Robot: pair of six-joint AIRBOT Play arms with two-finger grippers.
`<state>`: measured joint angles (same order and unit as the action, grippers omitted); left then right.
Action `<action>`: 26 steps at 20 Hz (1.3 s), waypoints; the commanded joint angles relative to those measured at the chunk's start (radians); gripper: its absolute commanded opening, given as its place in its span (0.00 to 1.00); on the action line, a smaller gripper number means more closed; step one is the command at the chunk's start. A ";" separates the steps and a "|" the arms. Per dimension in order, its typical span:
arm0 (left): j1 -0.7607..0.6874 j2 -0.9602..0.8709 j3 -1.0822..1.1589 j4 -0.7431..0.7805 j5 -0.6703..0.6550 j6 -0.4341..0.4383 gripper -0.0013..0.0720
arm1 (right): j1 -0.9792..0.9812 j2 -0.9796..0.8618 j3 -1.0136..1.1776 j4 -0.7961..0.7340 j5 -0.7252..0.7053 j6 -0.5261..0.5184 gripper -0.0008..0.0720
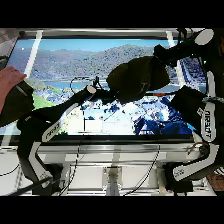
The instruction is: Fold the clothes and pants, and hang the long-sleeved shirts on hangers.
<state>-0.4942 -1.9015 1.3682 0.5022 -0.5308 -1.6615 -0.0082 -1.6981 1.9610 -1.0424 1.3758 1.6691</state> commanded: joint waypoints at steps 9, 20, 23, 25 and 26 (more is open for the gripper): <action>0.064 0.088 0.237 -0.189 0.022 0.162 0.06 | -0.051 -0.023 0.000 0.157 0.007 -0.006 0.04; 0.241 0.088 0.615 -0.190 -0.080 0.129 0.06 | -0.095 -0.093 0.116 0.447 -0.250 -0.064 0.04; 0.267 0.084 0.618 -0.179 -0.192 0.170 0.06 | -0.104 -0.094 0.113 0.436 -0.151 -0.086 0.04; 0.292 0.071 0.618 -0.125 -0.359 0.158 0.06 | -0.104 -0.093 0.087 0.386 0.026 -0.086 0.04; 0.306 0.061 0.618 -0.115 -0.445 0.159 0.06 | -0.101 -0.093 0.063 0.354 0.121 -0.085 0.04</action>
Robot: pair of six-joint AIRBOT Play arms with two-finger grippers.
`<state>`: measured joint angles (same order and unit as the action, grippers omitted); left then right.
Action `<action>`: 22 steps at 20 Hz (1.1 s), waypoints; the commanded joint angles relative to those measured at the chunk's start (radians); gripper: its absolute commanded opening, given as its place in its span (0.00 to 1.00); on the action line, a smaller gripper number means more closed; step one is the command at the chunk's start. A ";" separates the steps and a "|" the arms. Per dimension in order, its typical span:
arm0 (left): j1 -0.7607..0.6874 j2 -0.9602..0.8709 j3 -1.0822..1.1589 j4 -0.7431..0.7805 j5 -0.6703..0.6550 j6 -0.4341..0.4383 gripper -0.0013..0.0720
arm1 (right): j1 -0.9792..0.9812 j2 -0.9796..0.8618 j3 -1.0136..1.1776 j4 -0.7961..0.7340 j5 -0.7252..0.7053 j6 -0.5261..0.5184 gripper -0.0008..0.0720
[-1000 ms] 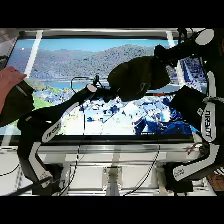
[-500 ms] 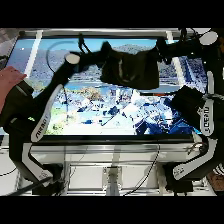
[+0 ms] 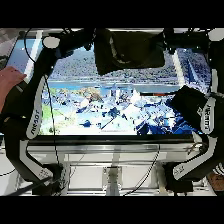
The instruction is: Fold the clothes and pants, and hang the long-sleeved shirts on hangers.
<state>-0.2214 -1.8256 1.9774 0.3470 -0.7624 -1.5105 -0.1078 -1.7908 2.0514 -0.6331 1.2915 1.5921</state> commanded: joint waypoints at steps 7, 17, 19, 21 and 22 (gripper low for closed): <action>0.055 -0.006 0.008 0.603 -0.701 -0.097 0.06 | 0.049 0.062 -0.290 -0.222 0.395 -0.016 0.04; 0.035 0.015 -0.029 0.961 -1.054 -0.081 0.06 | 0.237 0.249 -0.850 -0.287 0.360 -0.114 0.04; 0.035 0.015 -0.029 1.146 -1.041 -0.088 0.06 | 0.298 0.249 -0.880 -0.287 0.327 -0.121 0.05; 0.041 0.015 -0.029 1.317 -0.992 -0.118 0.08 | 0.344 0.249 -0.869 -0.271 0.303 -0.120 0.32; 0.048 0.015 -0.029 1.395 -0.948 -0.138 0.08 | 0.367 0.249 -0.858 -0.260 0.311 -0.121 0.50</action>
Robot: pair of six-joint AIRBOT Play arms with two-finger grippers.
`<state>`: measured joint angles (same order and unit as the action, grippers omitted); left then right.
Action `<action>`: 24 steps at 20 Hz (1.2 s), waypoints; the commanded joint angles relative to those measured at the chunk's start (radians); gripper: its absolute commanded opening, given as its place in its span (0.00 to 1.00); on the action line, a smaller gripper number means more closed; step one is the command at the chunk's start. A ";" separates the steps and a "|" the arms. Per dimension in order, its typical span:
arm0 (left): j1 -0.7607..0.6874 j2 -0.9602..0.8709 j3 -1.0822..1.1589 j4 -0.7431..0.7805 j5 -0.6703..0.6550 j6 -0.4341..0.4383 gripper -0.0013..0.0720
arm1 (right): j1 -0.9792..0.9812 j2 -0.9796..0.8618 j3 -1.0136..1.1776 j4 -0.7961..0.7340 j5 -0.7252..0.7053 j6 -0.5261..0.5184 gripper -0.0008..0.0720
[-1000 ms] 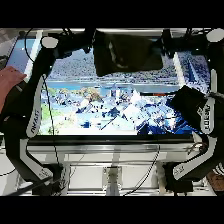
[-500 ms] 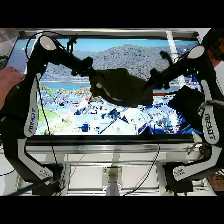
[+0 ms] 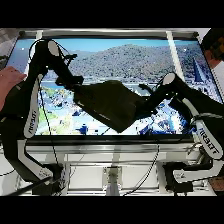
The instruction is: Fold the clothes and pants, and hang the long-sleeved shirts on hangers.
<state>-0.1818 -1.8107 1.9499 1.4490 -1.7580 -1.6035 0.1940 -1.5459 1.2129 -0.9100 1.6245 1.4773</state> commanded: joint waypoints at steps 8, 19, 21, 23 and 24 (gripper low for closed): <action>0.061 -0.002 -0.001 0.311 0.331 -0.170 0.55 | 0.088 0.004 0.180 -0.041 -0.047 -0.006 0.55; 0.032 0.016 0.000 0.235 0.558 -0.230 0.07 | 0.079 0.004 0.319 -0.245 -0.340 -0.032 0.04; 0.032 0.048 -0.002 0.183 0.570 -0.230 0.06 | 0.060 0.003 0.315 -0.222 -0.375 -0.028 0.04; 0.028 0.099 -0.021 0.104 0.587 -0.229 0.06 | 0.005 0.003 0.281 -0.071 -0.436 -0.036 0.04; 0.027 0.133 -0.047 0.077 0.602 -0.230 0.06 | -0.026 0.003 0.251 0.025 -0.454 -0.078 0.04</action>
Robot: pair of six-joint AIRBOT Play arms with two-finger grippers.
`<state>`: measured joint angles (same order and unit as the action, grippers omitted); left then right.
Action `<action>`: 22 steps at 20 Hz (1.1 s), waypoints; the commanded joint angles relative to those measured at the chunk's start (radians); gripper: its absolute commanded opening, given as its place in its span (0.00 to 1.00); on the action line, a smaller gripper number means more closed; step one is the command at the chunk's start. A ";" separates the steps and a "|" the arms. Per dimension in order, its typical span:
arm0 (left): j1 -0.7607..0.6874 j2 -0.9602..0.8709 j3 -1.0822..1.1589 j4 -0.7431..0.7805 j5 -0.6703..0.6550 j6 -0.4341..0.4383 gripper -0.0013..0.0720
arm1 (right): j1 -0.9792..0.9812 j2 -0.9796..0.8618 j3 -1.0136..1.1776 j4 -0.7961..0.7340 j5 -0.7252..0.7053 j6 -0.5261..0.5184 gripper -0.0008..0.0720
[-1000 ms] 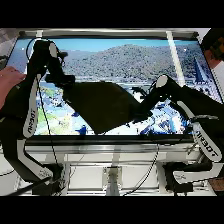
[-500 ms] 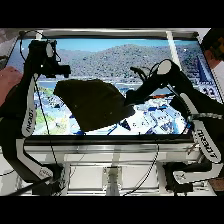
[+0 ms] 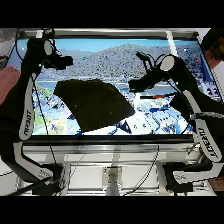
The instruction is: Fold the clothes and pants, and hang the long-sleeved shirts on hangers.
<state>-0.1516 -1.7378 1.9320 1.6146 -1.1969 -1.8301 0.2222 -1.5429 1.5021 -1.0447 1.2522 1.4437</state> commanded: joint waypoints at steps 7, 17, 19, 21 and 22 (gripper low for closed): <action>-0.011 0.400 -0.481 -0.259 0.231 -0.045 0.06 | -0.121 0.030 -0.365 0.499 -0.143 -0.157 0.04; 0.026 0.821 -1.138 -0.255 0.441 -0.284 0.57 | -0.116 0.203 -0.719 0.489 -0.181 -0.135 0.24; 0.032 0.817 -1.142 -0.255 0.431 -0.288 0.67 | -0.116 0.222 -0.760 0.479 -0.198 -0.091 0.25; 0.032 0.813 -1.142 -0.264 0.413 -0.292 0.66 | -0.116 0.227 -0.771 0.410 -0.204 -0.040 0.28; 0.032 0.811 -1.143 -0.262 0.389 -0.304 0.61 | -0.116 0.227 -0.771 0.361 -0.190 -0.021 0.35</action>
<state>-0.1238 -0.9371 0.8124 1.3567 -0.7792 -2.1078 0.1066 -1.3323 0.7666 -0.5949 1.0573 1.3560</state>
